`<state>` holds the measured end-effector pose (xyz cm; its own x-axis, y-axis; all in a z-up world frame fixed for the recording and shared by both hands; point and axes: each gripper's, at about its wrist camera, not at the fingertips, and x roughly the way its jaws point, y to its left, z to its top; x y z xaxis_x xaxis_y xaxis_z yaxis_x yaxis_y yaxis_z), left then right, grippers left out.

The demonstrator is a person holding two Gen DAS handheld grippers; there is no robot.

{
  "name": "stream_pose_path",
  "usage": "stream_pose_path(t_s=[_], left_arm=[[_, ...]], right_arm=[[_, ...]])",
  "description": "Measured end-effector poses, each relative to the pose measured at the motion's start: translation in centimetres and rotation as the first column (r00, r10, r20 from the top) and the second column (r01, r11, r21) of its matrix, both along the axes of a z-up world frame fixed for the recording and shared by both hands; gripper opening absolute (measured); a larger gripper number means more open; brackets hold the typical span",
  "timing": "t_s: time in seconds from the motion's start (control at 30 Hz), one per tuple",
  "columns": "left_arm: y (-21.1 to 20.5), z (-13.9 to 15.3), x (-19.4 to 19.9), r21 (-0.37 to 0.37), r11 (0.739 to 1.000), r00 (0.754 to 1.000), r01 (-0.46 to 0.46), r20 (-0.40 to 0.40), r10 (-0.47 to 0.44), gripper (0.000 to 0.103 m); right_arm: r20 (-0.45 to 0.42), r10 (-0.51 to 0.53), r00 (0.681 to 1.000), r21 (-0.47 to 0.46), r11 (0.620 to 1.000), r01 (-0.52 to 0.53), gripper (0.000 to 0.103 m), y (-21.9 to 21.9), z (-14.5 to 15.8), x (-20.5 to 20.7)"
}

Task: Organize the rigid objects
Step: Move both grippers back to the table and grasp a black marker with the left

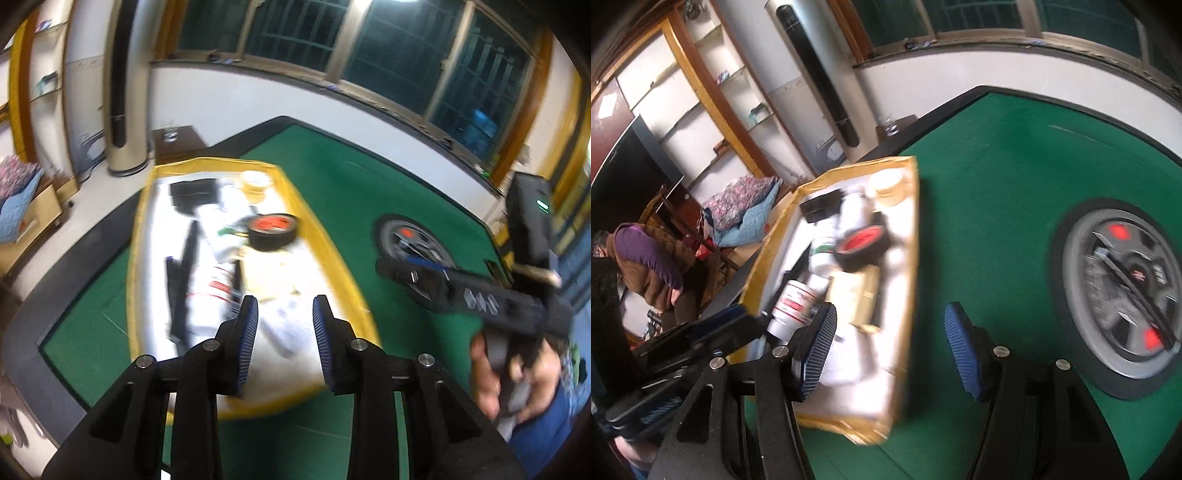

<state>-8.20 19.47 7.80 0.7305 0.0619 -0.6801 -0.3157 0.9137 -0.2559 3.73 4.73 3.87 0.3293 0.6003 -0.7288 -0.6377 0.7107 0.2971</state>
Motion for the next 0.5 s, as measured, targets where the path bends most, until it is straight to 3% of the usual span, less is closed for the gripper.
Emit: stream_pose_path(t_s=[0.13,0.27,0.5], left_arm=[[-3.5,0.2,-0.1,-0.003,0.997,0.997,0.076,0.012,-0.076,0.028],[-6.4,-0.2,0.6,0.016,0.99,0.99,0.14,-0.011,-0.14,0.028],[-8.5,-1.0,1.0,0.03,0.984,0.984,0.173,-0.044,-0.171,0.028]], right_arm=[[0.064,-0.128,0.99,-0.047,0.99,0.131,0.056,-5.0,0.4,3.5],[0.07,-0.299,0.952,-0.082,0.949,0.304,0.056,-10.3,-0.7,8.7],[-0.023,-0.292,0.956,-0.078,0.954,0.289,0.056,-11.4,-3.3,11.5]])
